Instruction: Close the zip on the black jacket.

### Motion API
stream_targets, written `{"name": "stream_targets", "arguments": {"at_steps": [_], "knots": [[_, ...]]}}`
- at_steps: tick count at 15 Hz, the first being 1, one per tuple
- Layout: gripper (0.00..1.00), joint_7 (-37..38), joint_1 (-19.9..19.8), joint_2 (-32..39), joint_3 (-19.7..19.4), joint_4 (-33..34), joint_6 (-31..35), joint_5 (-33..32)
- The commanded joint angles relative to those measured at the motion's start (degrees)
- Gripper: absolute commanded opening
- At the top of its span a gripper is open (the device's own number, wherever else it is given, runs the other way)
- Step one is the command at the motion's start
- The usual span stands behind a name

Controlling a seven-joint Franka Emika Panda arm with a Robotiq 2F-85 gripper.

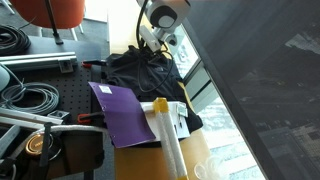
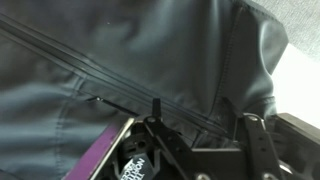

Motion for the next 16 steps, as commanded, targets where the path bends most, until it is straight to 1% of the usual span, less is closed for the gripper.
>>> {"name": "stream_targets", "arguments": {"at_steps": [1,2,3,7,9,12,13,15,16], "knots": [[0.93,-1.22,-2.58,-7.08,-2.35,-5.81,0.4,0.09],[0.98,-0.55,-2.82,-8.89,-3.53,-7.09,0.35,-0.55],[1.0,-0.07,-3.35,-10.77,-4.36,-8.49,0.51,-0.61],[1.0,3.89,-4.11,-19.78,-7.82,-15.99,3.11,-0.52],[1.0,7.59,-3.76,-24.7,-9.32,-20.15,5.48,-0.88],[1.0,11.42,-3.45,-31.42,-10.48,-25.13,7.96,-1.84],[1.0,11.87,-3.6,-33.4,-10.57,-26.13,7.48,-1.96],[1.0,12.44,-3.78,-36.72,-10.54,-28.24,6.65,-2.16],[1.0,10.53,-4.13,-32.35,-10.01,-24.57,6.24,-0.6]]}}
